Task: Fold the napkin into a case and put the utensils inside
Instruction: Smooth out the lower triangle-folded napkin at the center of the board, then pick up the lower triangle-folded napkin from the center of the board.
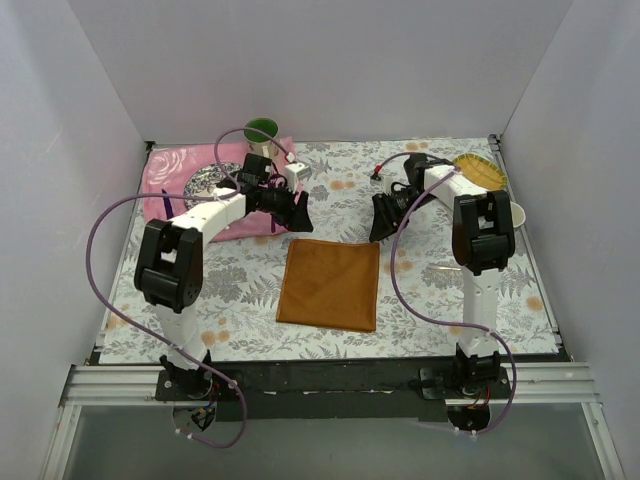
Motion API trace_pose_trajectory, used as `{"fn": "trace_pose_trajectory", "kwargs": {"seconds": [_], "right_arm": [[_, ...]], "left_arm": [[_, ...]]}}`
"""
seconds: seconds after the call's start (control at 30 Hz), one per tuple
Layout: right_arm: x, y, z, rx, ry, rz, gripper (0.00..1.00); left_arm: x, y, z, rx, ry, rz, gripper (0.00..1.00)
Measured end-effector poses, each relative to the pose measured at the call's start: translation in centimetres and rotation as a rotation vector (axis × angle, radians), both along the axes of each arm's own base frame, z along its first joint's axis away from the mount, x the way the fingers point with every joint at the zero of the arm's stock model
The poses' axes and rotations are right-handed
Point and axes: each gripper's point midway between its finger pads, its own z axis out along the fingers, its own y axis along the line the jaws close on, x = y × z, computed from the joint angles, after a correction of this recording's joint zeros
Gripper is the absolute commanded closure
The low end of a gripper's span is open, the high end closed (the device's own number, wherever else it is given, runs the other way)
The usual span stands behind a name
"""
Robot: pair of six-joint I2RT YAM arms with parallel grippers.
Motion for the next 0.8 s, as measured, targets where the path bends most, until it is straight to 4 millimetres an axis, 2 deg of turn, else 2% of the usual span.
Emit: {"fn": "trace_pose_trajectory", "kwargs": {"seconds": [0.1,0.23,0.3,0.57,0.8], "right_arm": [[-0.6,-0.5,-1.5,-0.045,0.016,0.017,0.48],[-0.9,-0.7,-1.8,-0.056,0.018,0.026,0.49],[-0.9,-0.7,-1.8,-0.056,0.017,0.028,0.52],[-1.3,-0.6,-3.0,-0.045,0.047,0.049,0.65],[-1.4,-0.2,-3.0,-0.018,0.053,0.074,0.83]], "left_arm": [[0.1,0.6,-3.4,0.067,0.083,-0.007,0.54],[0.6,1.2,-5.8,0.125,0.142,0.01,0.5],[0.9,1.6,-6.3,0.147,0.15,0.026,0.46],[1.0,2.8,-7.6,0.209,0.176,0.063,0.47],[0.4,3.0,-8.7,0.225,0.222,0.058,0.54]]}}
